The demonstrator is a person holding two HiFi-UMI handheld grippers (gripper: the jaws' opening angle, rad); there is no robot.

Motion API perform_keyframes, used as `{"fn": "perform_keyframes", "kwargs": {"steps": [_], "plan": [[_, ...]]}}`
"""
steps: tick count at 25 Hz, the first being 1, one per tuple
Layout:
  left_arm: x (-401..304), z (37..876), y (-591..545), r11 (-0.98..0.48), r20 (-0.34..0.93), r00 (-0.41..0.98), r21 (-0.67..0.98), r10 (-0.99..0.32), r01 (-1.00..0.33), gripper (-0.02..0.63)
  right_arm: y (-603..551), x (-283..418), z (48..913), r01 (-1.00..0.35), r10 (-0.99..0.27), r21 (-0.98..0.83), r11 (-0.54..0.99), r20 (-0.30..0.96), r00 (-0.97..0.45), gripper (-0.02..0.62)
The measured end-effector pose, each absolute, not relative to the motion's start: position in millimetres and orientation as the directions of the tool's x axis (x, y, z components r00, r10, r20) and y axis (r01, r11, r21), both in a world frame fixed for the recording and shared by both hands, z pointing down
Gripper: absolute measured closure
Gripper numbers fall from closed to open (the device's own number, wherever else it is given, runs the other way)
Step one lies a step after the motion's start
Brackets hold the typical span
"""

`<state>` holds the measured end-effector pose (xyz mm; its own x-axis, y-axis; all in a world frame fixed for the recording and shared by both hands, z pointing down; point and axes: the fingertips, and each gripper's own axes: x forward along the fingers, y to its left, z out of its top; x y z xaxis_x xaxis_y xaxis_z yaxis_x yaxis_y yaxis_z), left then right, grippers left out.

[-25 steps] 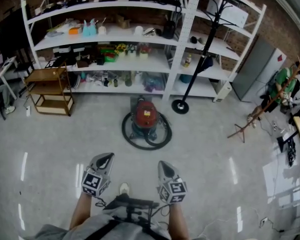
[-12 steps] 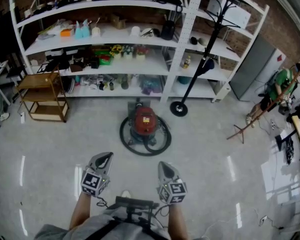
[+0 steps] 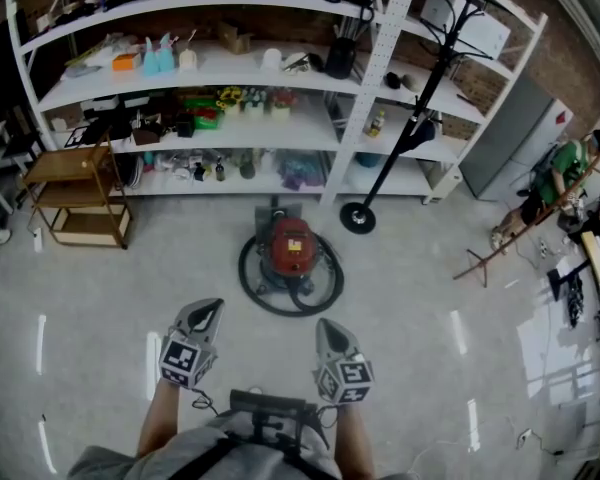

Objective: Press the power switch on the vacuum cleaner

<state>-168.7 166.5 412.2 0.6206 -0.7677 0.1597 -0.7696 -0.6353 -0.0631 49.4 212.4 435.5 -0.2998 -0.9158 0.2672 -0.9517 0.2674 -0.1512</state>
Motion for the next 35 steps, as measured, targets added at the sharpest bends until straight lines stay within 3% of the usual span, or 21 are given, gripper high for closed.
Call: {"fn": "perform_keyframes", "kwargs": {"steps": [17, 35], "plan": [[-171.7, 416.9, 105.9, -0.619, 0.150, 0.606, -0.058, -0.781, -0.783, 0.598, 144.0, 55.5, 435.5, -0.949, -0.914, -0.138, 0.284, 0.260, -0.311, 0.583], [-124.0, 421.2, -44.2, -0.600, 0.167, 0.587, -0.044, -0.793, -0.799, 0.598, -16.4, 98.1, 441.0, -0.936, -0.893, -0.139, 0.322, 0.285, -0.349, 0.583]]}}
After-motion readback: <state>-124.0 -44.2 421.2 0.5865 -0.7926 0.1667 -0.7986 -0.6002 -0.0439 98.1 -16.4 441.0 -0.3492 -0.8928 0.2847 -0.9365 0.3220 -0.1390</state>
